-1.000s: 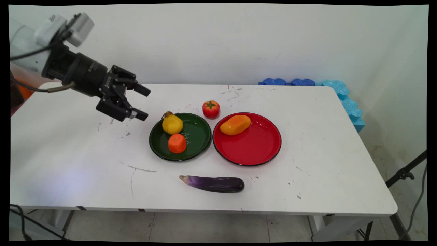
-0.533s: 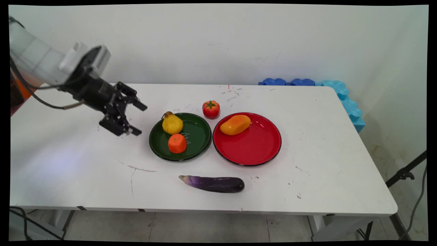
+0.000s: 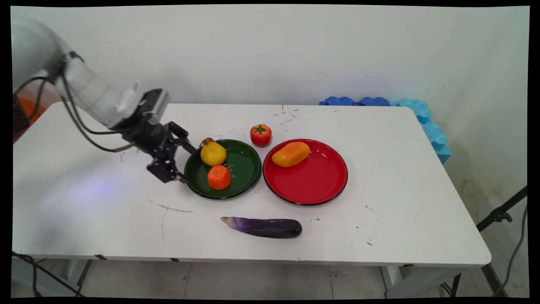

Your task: Pick up the mandarin from the green plate

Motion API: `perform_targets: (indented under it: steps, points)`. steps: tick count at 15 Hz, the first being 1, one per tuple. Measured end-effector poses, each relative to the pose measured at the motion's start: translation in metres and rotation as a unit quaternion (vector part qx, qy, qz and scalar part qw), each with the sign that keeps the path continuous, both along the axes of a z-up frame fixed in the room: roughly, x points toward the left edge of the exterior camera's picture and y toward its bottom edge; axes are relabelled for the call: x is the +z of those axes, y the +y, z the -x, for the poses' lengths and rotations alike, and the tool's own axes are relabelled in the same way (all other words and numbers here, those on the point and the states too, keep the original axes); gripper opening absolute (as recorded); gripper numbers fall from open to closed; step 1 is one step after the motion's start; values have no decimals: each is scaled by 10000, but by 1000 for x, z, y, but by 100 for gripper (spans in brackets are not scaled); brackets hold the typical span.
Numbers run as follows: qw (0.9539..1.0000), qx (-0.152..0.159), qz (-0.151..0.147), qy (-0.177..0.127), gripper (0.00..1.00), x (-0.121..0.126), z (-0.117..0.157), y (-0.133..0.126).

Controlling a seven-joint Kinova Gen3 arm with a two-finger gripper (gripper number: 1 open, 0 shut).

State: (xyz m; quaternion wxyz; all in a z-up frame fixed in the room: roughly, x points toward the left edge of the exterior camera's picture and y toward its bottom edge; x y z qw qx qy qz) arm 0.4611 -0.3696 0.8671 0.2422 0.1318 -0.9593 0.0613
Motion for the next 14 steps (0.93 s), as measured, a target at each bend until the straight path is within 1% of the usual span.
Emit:
perform_targets:
  steps: [4,7,14]
  points:
    - [10000,-81,-23,-32,100,-22,17,-26]
    - [9999,-125,-66,-20,100,-35,28,-40]
    - [9994,-266,-188,74,100,-52,51,-58]
